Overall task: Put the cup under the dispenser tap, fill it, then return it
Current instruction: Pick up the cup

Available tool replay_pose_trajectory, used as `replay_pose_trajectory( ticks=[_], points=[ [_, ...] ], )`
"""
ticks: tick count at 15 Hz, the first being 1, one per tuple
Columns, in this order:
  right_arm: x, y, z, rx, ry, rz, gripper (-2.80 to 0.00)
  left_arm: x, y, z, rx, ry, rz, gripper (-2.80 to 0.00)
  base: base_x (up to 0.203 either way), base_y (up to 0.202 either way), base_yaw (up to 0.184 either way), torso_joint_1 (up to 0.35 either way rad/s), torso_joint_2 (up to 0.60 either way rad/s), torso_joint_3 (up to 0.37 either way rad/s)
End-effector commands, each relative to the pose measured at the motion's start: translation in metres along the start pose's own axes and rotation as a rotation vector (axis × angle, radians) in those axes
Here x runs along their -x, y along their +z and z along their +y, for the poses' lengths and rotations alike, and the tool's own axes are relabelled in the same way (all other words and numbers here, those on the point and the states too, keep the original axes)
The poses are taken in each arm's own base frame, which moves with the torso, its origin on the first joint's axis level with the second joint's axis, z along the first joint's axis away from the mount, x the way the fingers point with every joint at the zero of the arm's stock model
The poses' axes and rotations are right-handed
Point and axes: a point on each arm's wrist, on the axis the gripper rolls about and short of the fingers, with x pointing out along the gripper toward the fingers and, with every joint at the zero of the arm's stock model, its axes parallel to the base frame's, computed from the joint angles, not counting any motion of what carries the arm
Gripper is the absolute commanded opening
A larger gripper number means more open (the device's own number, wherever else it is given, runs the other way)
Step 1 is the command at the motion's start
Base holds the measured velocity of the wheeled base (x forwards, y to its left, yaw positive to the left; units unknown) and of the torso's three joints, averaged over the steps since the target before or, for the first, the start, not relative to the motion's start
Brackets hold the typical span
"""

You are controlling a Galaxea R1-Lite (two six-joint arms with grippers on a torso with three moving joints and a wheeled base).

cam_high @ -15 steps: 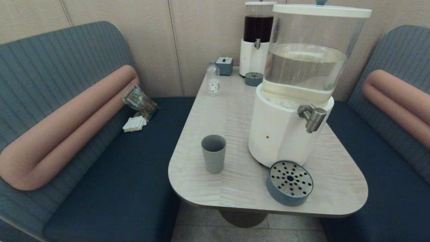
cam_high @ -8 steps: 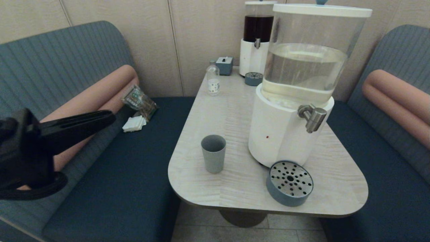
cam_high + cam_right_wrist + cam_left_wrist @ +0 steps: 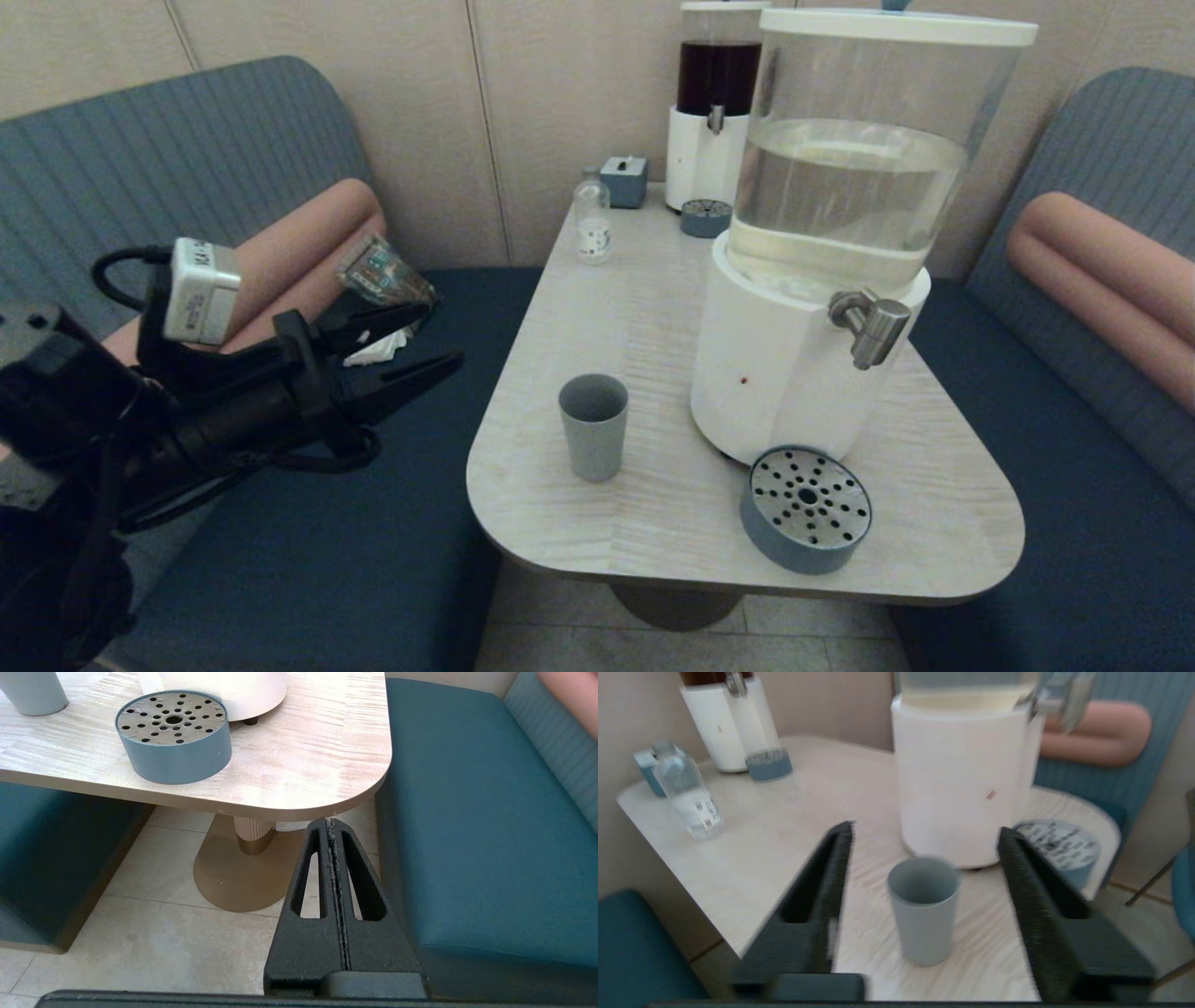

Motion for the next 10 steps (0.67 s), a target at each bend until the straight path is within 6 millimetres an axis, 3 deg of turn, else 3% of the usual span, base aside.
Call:
replay_pose_trajectory(
  ticks=[1, 6, 10],
  points=[
    [0.000, 0.000, 0.000, 0.000, 0.000, 0.000, -2.80, -0.013, -0.038, 0.013, 0.060, -0.012, 0.060, 0.00, 0.000, 0.000, 0.000, 0.000, 0.00, 0.000],
    [0.000, 0.000, 0.000, 0.000, 0.000, 0.000, -2.80, -0.021, -0.092, 0.014, 0.140, -0.187, 0.148, 0.00, 0.000, 0.000, 0.000, 0.000, 0.00, 0.000],
    [0.000, 0.000, 0.000, 0.001, 0.000, 0.000, -2.80, -0.030, -0.122, 0.018, 0.163, -0.300, 0.165, 0.00, 0.000, 0.000, 0.000, 0.000, 0.00, 0.000]
  ],
)
